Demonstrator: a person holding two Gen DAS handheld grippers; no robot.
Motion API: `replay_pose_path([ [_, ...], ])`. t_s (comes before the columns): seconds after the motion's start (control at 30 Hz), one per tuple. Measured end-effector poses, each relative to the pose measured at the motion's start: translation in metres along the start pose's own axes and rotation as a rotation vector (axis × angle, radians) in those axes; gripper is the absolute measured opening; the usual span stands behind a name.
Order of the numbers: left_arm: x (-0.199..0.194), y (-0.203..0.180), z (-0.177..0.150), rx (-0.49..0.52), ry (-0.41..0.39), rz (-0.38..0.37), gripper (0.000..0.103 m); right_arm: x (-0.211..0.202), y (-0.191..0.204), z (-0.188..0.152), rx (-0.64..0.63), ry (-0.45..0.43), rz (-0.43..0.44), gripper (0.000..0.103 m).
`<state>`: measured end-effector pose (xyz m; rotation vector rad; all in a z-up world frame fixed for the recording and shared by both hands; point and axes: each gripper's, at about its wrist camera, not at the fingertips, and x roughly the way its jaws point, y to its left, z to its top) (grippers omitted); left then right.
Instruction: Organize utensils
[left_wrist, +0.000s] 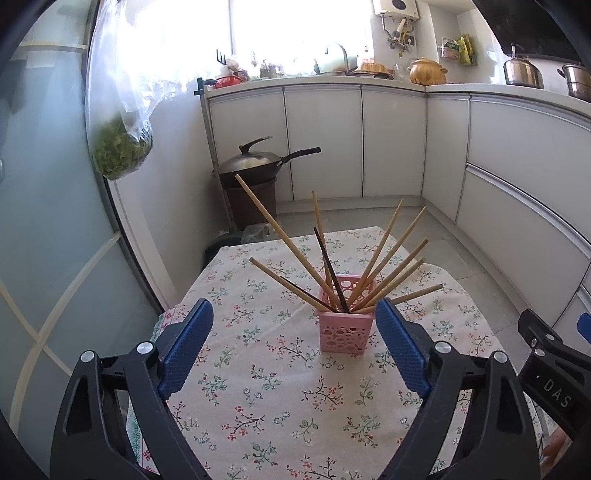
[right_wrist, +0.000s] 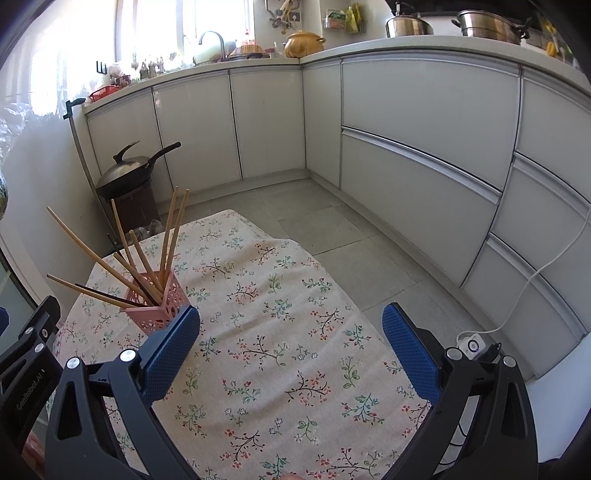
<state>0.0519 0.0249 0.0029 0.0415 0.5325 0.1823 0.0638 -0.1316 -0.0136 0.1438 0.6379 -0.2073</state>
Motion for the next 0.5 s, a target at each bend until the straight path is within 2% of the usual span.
replay_pose_path([
  [0.07,0.0004,0.0009,-0.0003,-0.003,0.001,-0.01,0.077,0.0001,0.0002,0.0005,0.0,0.002,-0.001,0.096],
  [0.17,-0.0001,-0.0006,0.0,0.002,-0.008,-0.014,0.077,0.0005,-0.0003,0.0008,-0.001,0.006,-0.001,0.096],
  [0.23,-0.0004,0.0003,0.001,-0.003,-0.01,-0.009,0.085,0.0006,-0.0003,0.0007,-0.001,0.007,-0.002,0.096],
  [0.27,-0.001,0.0008,0.0017,-0.007,-0.014,-0.004,0.095,0.0006,-0.0004,0.0011,0.0,0.006,-0.003,0.096],
  [0.5,-0.0012,-0.001,0.0034,-0.001,0.0,-0.005,0.096,0.002,-0.0021,0.0018,0.005,0.008,-0.004,0.096],
])
